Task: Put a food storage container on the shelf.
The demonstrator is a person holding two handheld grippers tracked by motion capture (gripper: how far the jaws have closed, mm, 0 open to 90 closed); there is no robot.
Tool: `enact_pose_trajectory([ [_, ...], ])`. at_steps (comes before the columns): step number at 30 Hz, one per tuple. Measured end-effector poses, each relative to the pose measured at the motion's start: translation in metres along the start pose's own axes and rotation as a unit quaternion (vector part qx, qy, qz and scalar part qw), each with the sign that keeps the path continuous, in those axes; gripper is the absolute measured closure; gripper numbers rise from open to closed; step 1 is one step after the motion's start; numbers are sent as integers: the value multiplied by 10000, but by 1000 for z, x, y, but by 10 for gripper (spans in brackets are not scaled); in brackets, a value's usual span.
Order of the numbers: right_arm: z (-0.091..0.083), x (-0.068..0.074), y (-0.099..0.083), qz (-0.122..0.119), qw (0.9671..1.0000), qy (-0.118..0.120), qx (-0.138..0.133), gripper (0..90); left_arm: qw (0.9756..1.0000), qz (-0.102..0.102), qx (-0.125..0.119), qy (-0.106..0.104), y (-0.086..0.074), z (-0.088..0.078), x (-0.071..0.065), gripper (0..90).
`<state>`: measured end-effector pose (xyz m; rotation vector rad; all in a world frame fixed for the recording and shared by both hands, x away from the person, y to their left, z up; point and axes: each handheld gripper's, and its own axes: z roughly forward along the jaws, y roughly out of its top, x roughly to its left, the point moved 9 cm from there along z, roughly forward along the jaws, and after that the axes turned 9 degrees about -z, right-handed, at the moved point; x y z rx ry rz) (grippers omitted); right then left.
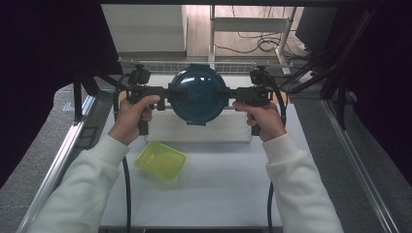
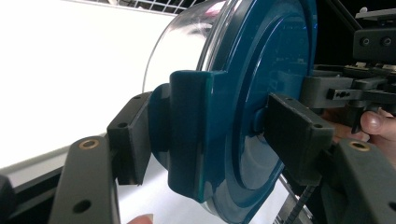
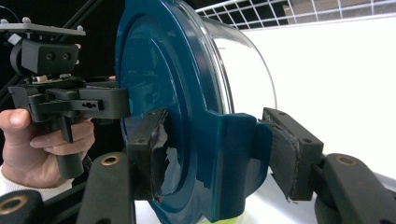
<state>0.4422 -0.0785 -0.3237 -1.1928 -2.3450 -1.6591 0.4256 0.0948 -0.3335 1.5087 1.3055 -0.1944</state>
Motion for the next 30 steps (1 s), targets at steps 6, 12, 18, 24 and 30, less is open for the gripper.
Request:
enact_pose_trajectory([
  [6,4,-4,12,9,10000,-3,-23,428,10000,-2,-10,-7,15,2,2,353],
  [12,10,-14,25,79,10000,-10,29,428,10000,-64,-29,9,30,9,8,353],
  [18,19,-23,31,144,9999,-23,44,427,9999,-149,49,-9,37,14,18,352],
  [24,28,-34,34,248,9996,-16,160,427,9994,-331,99,4,40,22,28,352],
  [30,34,-44,32,382,9990,-55,224,419,9989,-384,239,82,39,31,36,348],
])
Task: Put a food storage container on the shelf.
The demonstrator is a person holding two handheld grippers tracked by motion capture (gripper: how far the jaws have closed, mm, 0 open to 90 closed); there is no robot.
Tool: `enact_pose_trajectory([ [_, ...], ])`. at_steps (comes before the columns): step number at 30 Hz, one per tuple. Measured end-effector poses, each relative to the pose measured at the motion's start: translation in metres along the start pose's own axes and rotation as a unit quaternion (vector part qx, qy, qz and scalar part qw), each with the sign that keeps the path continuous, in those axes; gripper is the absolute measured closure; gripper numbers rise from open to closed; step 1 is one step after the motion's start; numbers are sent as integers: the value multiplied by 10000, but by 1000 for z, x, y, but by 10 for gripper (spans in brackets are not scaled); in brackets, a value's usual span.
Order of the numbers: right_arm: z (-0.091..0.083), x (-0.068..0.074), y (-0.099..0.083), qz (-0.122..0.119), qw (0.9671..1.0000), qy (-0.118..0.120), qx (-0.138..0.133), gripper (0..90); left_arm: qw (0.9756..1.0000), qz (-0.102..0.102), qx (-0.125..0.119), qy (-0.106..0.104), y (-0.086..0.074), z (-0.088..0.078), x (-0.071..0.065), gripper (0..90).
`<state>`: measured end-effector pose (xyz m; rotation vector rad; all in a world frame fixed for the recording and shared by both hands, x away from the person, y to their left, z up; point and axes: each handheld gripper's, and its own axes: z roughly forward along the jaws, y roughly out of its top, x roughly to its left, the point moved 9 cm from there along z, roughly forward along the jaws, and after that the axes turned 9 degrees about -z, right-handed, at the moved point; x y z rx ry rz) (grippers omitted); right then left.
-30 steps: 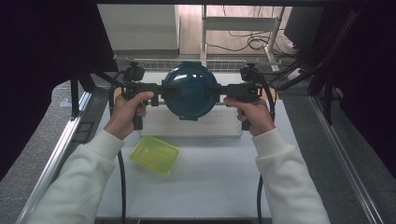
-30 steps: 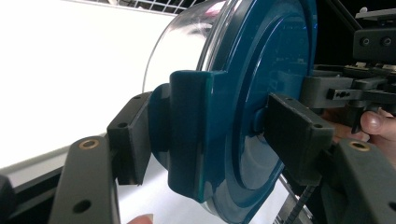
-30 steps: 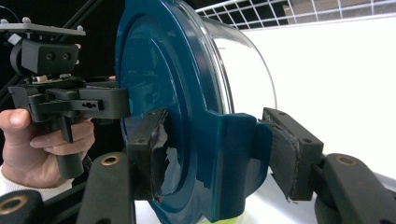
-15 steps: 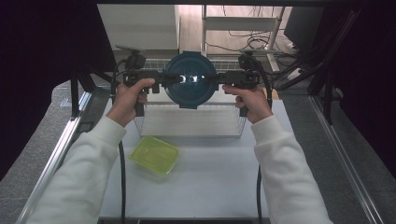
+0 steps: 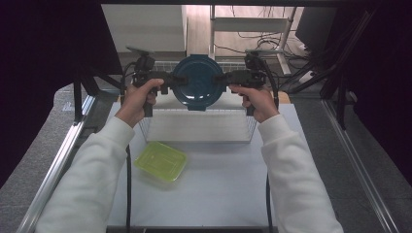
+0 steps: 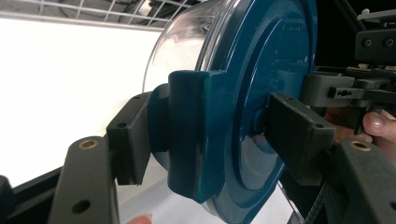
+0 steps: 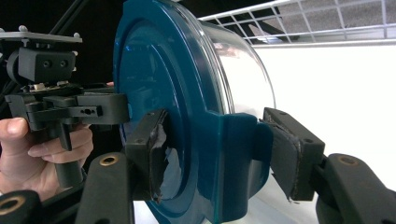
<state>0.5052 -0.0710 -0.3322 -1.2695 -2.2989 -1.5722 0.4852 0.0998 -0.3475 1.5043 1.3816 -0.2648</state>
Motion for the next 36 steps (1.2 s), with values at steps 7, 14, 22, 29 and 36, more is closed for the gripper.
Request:
enact_pose_trajectory([
  [7,5,-12,3,235,9997,8,-1,413,9999,-106,-2,-15,6,8,5,344],
  [14,11,-23,5,566,9984,1,48,393,9989,-446,-83,-77,15,16,11,339],
  [22,16,-31,6,813,9967,21,55,384,9970,-749,-84,-164,21,23,20,338],
  [29,21,-38,4,1061,9943,48,76,361,9953,-945,-80,-199,22,30,25,317],
  [36,23,-41,3,1210,9926,72,22,356,9953,-945,-88,-210,22,32,27,300],
])
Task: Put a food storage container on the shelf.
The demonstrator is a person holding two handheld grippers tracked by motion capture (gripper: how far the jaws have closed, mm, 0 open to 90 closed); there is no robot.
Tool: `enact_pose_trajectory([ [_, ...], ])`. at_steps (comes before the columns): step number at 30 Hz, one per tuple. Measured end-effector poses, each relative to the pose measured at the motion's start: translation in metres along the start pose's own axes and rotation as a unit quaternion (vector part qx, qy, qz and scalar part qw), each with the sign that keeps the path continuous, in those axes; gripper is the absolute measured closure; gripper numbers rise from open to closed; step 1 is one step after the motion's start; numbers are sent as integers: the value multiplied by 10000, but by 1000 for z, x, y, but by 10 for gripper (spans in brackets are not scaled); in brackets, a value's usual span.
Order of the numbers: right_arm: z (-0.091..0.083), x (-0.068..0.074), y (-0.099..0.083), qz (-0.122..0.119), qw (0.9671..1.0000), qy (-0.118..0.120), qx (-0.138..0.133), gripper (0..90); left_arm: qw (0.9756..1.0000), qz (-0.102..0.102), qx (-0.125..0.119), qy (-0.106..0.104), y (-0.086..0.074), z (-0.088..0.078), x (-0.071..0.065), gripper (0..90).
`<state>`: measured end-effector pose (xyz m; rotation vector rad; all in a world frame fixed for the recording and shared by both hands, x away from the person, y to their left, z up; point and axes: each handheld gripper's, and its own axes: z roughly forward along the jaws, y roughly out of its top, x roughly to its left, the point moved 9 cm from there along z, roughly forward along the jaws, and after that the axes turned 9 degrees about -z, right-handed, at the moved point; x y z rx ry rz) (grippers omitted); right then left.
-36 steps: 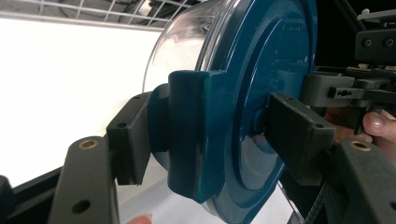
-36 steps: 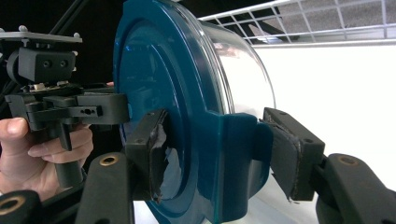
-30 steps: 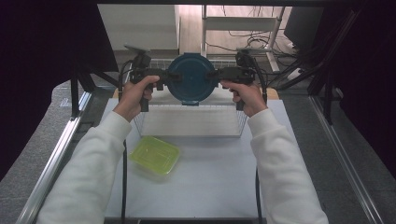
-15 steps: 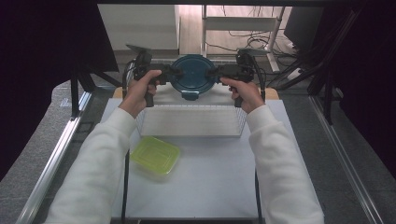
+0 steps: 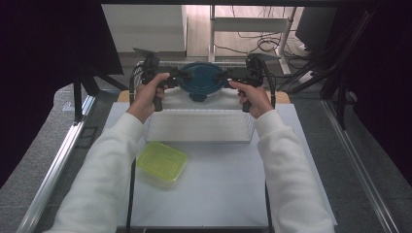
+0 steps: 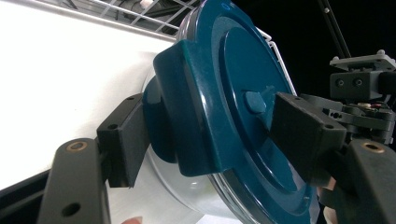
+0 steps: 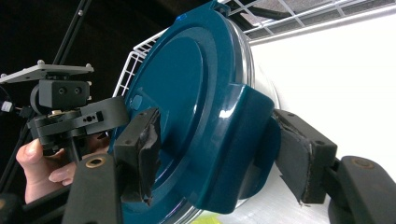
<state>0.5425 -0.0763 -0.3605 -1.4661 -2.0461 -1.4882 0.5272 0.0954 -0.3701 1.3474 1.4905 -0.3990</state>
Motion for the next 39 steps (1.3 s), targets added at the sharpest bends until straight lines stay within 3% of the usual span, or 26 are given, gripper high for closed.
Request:
enact_pose_trajectory([
  [4,0,0,0,-16,10000,-11,-84,352,10000,14,-88,1,0,1,-1,288],
  [8,1,0,1,-185,9995,-172,-175,313,9993,185,-257,220,-2,4,-1,191],
  [9,-1,-1,4,-351,9972,-544,-372,223,9986,293,-320,316,-2,5,0,145],
  [11,-4,0,7,-423,9953,-700,-513,166,9978,349,-408,390,-2,2,3,94],
  [13,-9,1,8,-511,9937,-797,-605,134,9973,385,-475,400,-1,-1,4,82],
  [16,-15,9,7,-722,9925,-725,-673,127,9958,530,-648,363,0,-11,3,81],
  [17,-18,13,6,-859,9911,-735,-698,124,9930,764,-772,464,-1,-20,1,81],
  [21,-33,24,-1,-1342,9841,-870,-769,129,9861,1189,-844,792,-11,-36,1,99],
  [23,-42,29,-6,-1557,9810,-818,-819,154,9800,1413,-875,1093,-20,-43,3,118],
  [24,-45,30,-9,-1623,9802,-795,-814,166,9800,1413,-875,1093,-20,-43,3,125],
  [25,-50,33,-15,-1734,9785,-777,-808,184,9757,1636,-866,1172,-33,-53,4,136],
  [27,-59,36,-25,-1928,9754,-712,-795,213,9740,1769,-844,1135,-45,-59,5,149],
  [30,-72,41,-41,-2191,9699,-652,-836,232,9681,2089,-795,1130,-69,-68,6,164],
  [31,-72,41,-41,-2191,9699,-652,-836,232,9681,2089,-795,1130,-69,-68,6,168],
  [32,-77,43,-50,-2314,9670,-647,-844,239,9671,2185,-744,1067,-80,-71,6,168],
  [33,-84,44,-63,-2515,9620,-670,-831,245,9641,2375,-643,1002,-96,-74,6,184],
  [34,-84,44,-63,-2515,9620,-670,-831,245,9641,2375,-643,1002,-96,-74,6,189],
  [35,-90,43,-77,-2653,9584,-667,-818,254,9613,2478,-627,1029,-104,-76,7,196],
  [37,-93,42,-84,-2706,9572,-663,-787,257,9540,2732,-569,1094,-123,-80,9,201],
  [38,-98,34,-100,-2860,9519,-808,-743,260,9514,2819,-552,1114,-131,-81,11,213],
  [39,-99,31,-105,-2907,9502,-849,-735,260,9481,2917,-522,1150,-144,-84,13,214],
])
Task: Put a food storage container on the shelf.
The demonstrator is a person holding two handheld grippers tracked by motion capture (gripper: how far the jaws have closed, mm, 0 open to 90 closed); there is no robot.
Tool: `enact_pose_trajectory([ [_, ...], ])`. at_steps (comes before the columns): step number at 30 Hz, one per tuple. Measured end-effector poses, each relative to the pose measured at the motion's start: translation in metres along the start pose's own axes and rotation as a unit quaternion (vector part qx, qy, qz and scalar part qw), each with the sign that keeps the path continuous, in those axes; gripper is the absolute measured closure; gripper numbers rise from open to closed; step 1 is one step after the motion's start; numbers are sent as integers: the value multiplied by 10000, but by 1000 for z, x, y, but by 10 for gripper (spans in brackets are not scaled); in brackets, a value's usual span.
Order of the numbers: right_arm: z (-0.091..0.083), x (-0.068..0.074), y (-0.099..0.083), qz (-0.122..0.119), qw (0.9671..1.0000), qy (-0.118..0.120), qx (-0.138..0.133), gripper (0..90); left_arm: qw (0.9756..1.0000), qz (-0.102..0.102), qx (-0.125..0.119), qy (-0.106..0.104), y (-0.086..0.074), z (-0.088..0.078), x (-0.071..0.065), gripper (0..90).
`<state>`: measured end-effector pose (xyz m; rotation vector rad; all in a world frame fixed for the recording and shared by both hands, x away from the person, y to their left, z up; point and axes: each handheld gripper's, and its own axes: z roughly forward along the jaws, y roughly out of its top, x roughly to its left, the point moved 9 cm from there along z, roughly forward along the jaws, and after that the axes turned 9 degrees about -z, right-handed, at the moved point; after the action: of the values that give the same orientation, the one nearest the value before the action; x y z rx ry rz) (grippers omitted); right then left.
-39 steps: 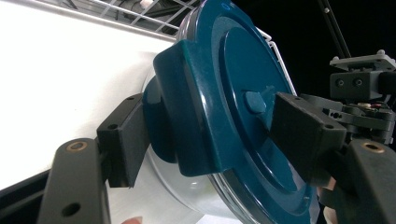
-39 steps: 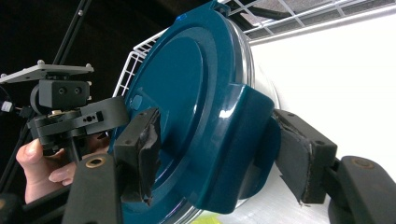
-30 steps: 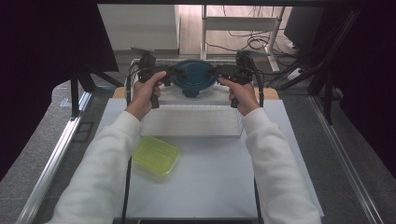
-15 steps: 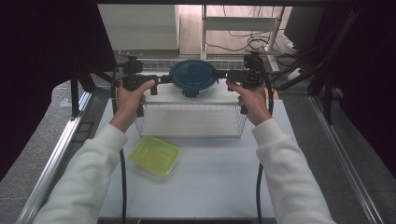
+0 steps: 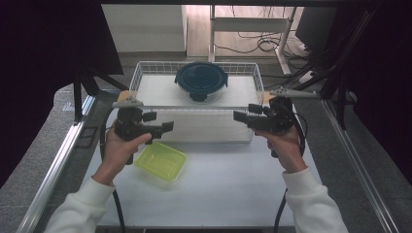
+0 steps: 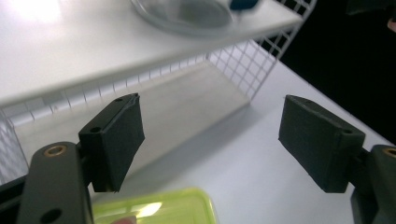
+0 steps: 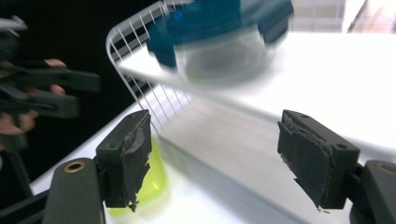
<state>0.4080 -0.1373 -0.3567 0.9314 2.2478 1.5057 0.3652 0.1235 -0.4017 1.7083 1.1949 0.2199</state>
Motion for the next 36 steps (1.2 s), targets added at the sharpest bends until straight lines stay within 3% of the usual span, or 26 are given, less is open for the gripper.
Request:
enact_pose_trajectory([
  [1,0,0,0,0,10000,0,0,260,10000,0,0,0,0,0,0,214],
  [4,-8,2,-35,-61,9999,-35,74,260,9998,73,160,-47,-30,-5,-8,216],
  [5,-8,2,-35,-61,9999,-35,74,260,9998,73,160,-47,-30,-5,-8,218],
  [6,-11,3,-53,-46,9999,-16,148,260,9996,150,238,34,-46,-7,-9,220],
  [7,-12,4,-59,-53,9998,-32,177,261,9993,190,301,71,-56,-8,-9,222],
  [9,-14,6,-76,-87,9996,-66,269,263,9991,209,350,84,-63,-8,-8,227],
  [10,-15,8,-83,-85,9994,-74,314,264,9987,201,446,139,-76,-8,-5,227],
  [11,-15,8,-83,-85,9994,-74,314,264,9987,201,446,139,-76,-8,-5,227],
  [12,-15,12,-95,-108,9992,-91,379,266,9983,167,512,219,-88,-7,1,227],
  [13,-15,12,-95,-108,9992,-91,379,266,9983,167,512,219,-88,-7,1,227],
  [15,-14,18,-111,-205,9981,-156,556,267,9980,49,596,208,-104,-5,8,227],
  [20,-11,29,-132,-299,9962,-142,806,266,9975,-39,646,281,-119,-3,19,231],
  [23,-10,36,-153,-309,9949,-130,950,273,9958,34,743,530,-131,-4,29,231],
  [26,-8,36,-167,-266,9936,-116,1091,277,9955,-33,764,564,-135,-4,34,231],
  [34,-4,35,-176,-227,9923,-116,1209,270,9955,-58,762,568,-137,-5,36,230],
  [36,-3,32,-176,-216,9922,-150,1215,266,9954,-54,681,673,-137,-9,39,218],
])
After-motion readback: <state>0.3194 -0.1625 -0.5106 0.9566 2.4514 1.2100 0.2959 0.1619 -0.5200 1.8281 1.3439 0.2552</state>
